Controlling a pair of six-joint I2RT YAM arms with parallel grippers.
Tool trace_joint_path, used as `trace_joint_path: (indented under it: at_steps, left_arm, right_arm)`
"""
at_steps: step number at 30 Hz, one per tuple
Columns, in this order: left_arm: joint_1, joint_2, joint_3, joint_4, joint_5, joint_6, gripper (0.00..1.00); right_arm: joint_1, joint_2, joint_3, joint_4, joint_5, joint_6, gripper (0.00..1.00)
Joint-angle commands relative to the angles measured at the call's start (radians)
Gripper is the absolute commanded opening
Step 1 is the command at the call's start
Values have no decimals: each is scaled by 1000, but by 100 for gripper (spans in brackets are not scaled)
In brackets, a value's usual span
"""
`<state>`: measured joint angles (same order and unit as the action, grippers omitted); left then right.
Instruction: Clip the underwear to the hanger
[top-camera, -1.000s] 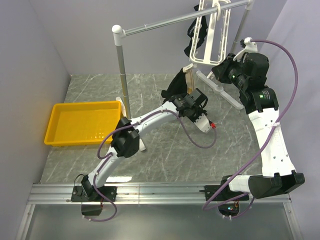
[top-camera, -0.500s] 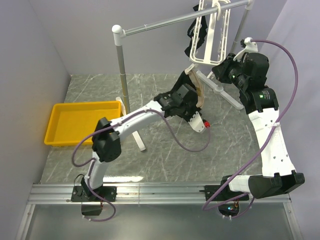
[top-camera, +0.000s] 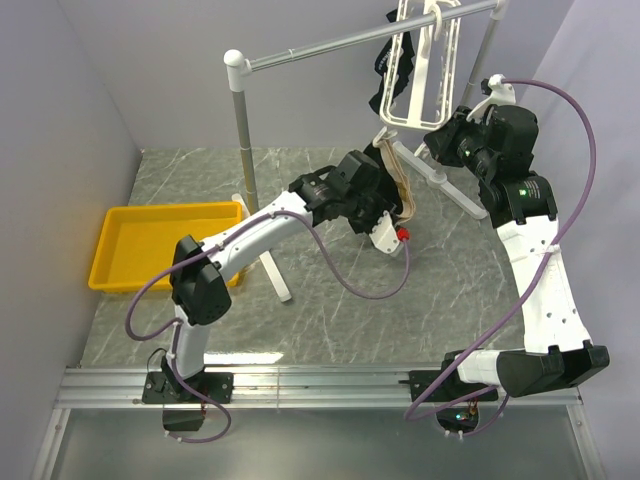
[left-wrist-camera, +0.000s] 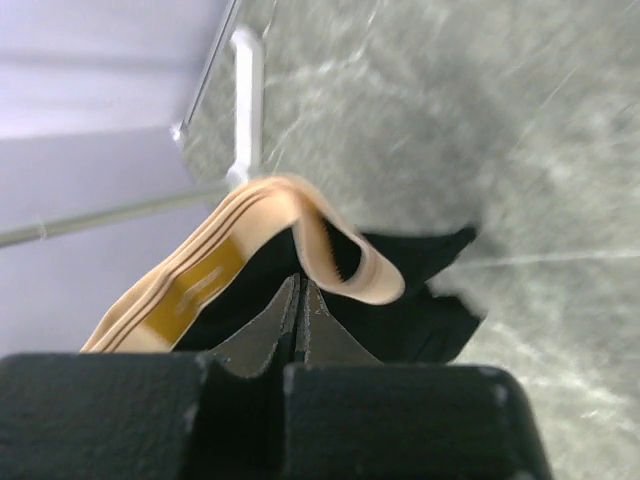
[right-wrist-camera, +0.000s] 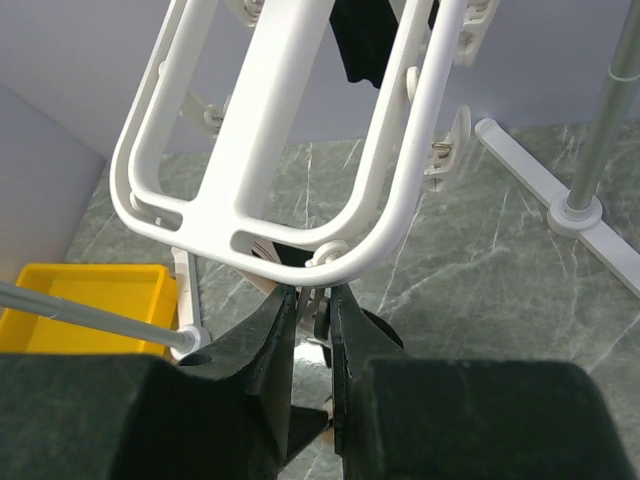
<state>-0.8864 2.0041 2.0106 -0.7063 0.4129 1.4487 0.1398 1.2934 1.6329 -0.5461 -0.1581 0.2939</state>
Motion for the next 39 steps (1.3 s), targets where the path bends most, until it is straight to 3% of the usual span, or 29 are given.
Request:
trace_joint_path:
  at_steps: [1, 6, 10, 15, 22, 24, 27, 30, 31, 34, 39]
  left_arm:
    - [13, -100, -48, 51, 170, -48, 0]
    - [41, -154, -131, 131, 224, -107, 0]
    - [38, -119, -90, 24, 190, -11, 0]
    - [21, -35, 57, -232, 161, 107, 0]
    - [-23, -87, -85, -323, 34, 223, 0]
    - [-40, -100, -108, -346, 9, 257, 12]
    - [-63, -129, -139, -299, -3, 240, 42]
    - [-77, -154, -161, -149, -2, 196, 90]
    - [-88, -165, -167, -116, -9, 199, 97]
    - [-115, -157, -171, -41, -58, 246, 99]
    - [-128, -142, -124, -130, -83, 331, 99]
  right_arm:
    - [4, 3, 42, 31, 11, -12, 0]
    - [3, 4, 42, 35, 6, -10, 0]
    - [1, 12, 45, 31, 3, -10, 0]
    - [3, 12, 47, 32, 3, -12, 0]
    - [3, 12, 47, 26, 2, -21, 0]
    - [1, 15, 48, 28, -4, -19, 0]
    - [3, 18, 47, 28, -8, -15, 0]
    - [1, 15, 42, 29, -12, -15, 0]
    - [1, 17, 44, 28, -14, -15, 0]
    - [3, 18, 48, 23, -18, -21, 0]
    - [3, 20, 62, 15, -21, -25, 0]
